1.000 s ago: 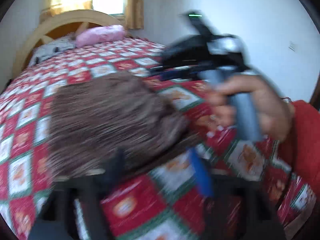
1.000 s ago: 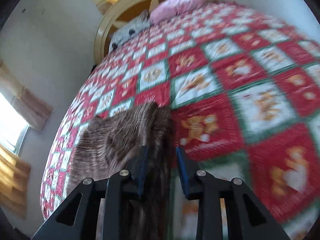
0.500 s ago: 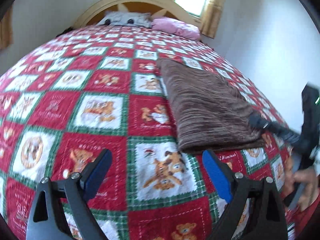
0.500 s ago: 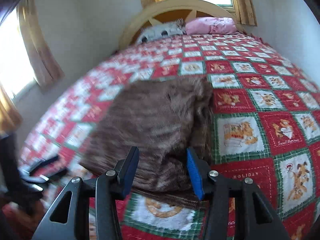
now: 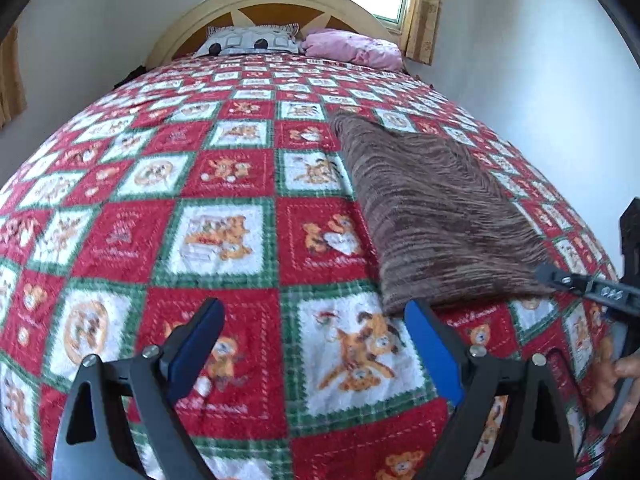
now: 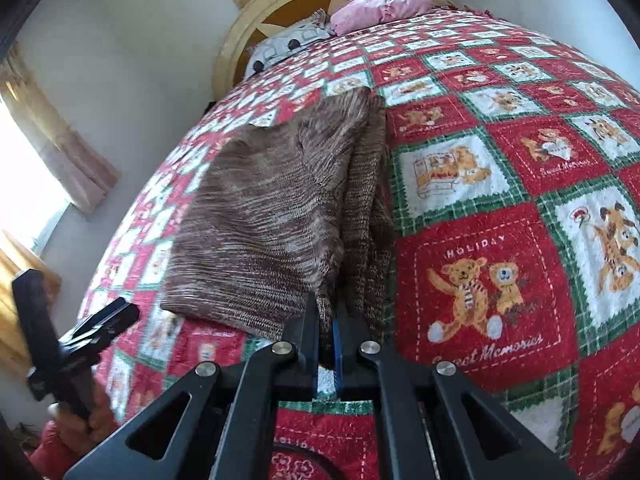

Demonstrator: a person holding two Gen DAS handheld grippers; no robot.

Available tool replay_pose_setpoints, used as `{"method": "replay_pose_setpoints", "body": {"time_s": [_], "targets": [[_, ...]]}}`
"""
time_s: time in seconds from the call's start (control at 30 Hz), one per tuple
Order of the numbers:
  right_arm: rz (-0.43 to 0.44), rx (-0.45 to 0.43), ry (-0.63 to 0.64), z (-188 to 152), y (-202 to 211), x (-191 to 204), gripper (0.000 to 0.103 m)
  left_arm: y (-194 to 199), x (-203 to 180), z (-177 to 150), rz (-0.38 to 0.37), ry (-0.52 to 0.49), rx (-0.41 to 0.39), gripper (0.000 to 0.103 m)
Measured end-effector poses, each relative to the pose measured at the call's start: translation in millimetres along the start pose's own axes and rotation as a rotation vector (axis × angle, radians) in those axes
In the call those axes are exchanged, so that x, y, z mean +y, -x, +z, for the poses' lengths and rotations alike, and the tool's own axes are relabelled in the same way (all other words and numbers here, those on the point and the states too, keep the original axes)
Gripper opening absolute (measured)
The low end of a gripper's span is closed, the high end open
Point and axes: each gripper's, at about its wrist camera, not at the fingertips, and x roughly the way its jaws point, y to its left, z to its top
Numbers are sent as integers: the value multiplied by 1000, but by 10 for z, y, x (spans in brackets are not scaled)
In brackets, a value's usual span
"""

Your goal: Fold small clothes

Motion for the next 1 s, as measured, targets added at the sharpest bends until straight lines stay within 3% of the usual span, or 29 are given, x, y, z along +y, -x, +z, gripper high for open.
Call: {"method": "replay_pose_setpoints", "body": {"time_s": [0.03, 0.13, 0.17, 0.3, 0.37, 0.47, 0.53, 0.6, 0.67, 0.8, 0.87, 0.93, 0.97, 1.0], "targets": [[-30, -12, 0, 43, 87, -3, 6, 12, 20, 34, 4, -5, -8, 94], [-267, -166, 88, 204, 400, 145, 6, -7, 67, 221, 17, 0, -44, 94], [-275, -210, 129, 273, 451, 224, 6, -32, 52, 310, 27, 4, -54, 94], [-134, -194, 236, 581, 171, 559, 6, -212, -246, 724, 93, -57, -102, 94], [-160, -144, 259, 734, -180, 627, 6, -397, -441, 863, 129, -102, -90, 94], [-190, -70, 240, 877, -626, 525, 6, -733, -587, 925, 141, -85, -47, 94], [-286, -26, 220, 901, -908, 246, 6, -986, -582, 843, 171, -57, 21, 94], [-234, -62, 176, 877, -973, 123, 4, -1152, -502, 704, 141, -8, 55, 100], [-183, -65, 114, 922, -955, 12, 3, -1128, -393, 684, 129, 64, 38, 103], [-107, -75, 63, 947, -859, -46, 4, -1118, -266, 739, 57, 75, 97, 103], [-43, -114, -49, 938, -626, -181, 7, -1014, -175, 773, 8, 80, 110, 103], [-35, -174, -142, 896, -381, -353, 30, -897, -83, 819, -25, 102, 91, 103], [-35, -202, -162, 886, -299, -412, 58, -844, -41, 854, -42, 121, 77, 103], [-39, -224, -168, 875, -240, -443, 75, -823, -8, 900, -64, 145, 64, 103]]}}
